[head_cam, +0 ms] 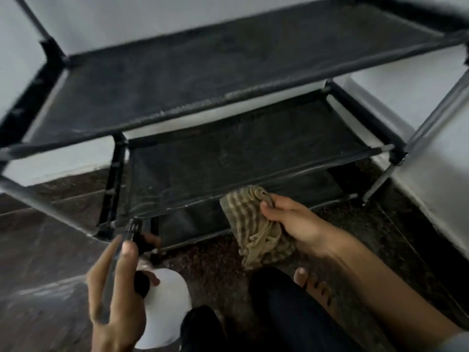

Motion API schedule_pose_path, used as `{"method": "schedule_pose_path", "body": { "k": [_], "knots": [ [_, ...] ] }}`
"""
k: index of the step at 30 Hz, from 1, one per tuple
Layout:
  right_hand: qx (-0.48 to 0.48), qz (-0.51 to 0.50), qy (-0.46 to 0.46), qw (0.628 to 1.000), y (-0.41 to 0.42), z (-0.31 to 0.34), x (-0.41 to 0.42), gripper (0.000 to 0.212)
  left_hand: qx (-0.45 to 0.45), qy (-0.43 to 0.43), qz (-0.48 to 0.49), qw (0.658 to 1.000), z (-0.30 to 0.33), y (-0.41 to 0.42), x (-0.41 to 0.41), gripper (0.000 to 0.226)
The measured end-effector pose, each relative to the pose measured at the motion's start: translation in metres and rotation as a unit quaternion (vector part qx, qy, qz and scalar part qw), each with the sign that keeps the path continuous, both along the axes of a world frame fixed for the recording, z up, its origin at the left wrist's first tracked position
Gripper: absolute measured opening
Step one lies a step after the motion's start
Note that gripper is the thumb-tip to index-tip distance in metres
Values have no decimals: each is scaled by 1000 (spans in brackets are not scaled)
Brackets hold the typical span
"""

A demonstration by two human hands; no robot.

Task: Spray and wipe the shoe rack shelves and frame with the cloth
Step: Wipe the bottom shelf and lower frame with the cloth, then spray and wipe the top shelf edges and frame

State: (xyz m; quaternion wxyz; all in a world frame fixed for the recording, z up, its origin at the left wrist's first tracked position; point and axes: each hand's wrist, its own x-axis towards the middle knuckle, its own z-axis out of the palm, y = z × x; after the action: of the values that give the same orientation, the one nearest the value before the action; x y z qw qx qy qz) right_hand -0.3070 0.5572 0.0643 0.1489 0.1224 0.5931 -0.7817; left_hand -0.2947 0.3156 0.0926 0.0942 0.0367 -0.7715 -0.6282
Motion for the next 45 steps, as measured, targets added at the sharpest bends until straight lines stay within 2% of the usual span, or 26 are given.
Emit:
{"method": "schedule_pose_path", "body": {
  "k": [3, 5, 7, 11, 15, 19, 24, 27, 31, 34, 36, 40, 45],
  "knots": [
    [-156, 30, 29, 987, -6, 58, 16, 24, 18, 14, -26, 999, 43, -21, -4, 42],
    [-141, 81, 84, 983, -9, 101, 24, 51, 22, 60, -33, 997, 83, -28, -1, 38],
    [-107, 74, 115, 985, -12, 144, 26, 72, 8, 130, -43, 991, 128, -31, 5, 48],
    [-155, 24, 129, 979, -24, 227, 35, 88, 43, 207, -82, 974, 212, -30, 20, 38],
    [-149, -12, 171, 974, -40, 297, 38, 80, 58, 194, -153, 967, 288, -15, 29, 35],
    [-150, 0, 210, 966, -50, 352, 41, 91, 79, 135, -195, 968, 344, 13, 38, 44],
    [-232, 7, 213, 949, -58, 349, 59, 73, 116, 94, -226, 963, 329, 8, 56, 44],
    [-140, -37, 214, 966, -60, 317, 61, 76, 148, 32, -217, 964, 299, 10, 57, 49],
    [-57, -40, 250, 966, -56, 304, 64, 74, 102, -34, -244, 964, 281, 16, 61, 55],
    [-32, -5, 252, 967, -48, 297, 69, 104, 107, -40, -258, 959, 275, 13, 63, 54],
    [0, 6, 253, 967, -46, 292, 72, 115, 106, -51, -276, 954, 274, 10, 64, 53],
    [56, 5, 252, 966, -46, 287, 77, 112, 52, -62, -298, 951, 277, 11, 73, 51],
    [66, -11, 262, 963, -48, 284, 77, 106, -2, -63, -284, 957, 274, 19, 83, 56]
  ]
}}
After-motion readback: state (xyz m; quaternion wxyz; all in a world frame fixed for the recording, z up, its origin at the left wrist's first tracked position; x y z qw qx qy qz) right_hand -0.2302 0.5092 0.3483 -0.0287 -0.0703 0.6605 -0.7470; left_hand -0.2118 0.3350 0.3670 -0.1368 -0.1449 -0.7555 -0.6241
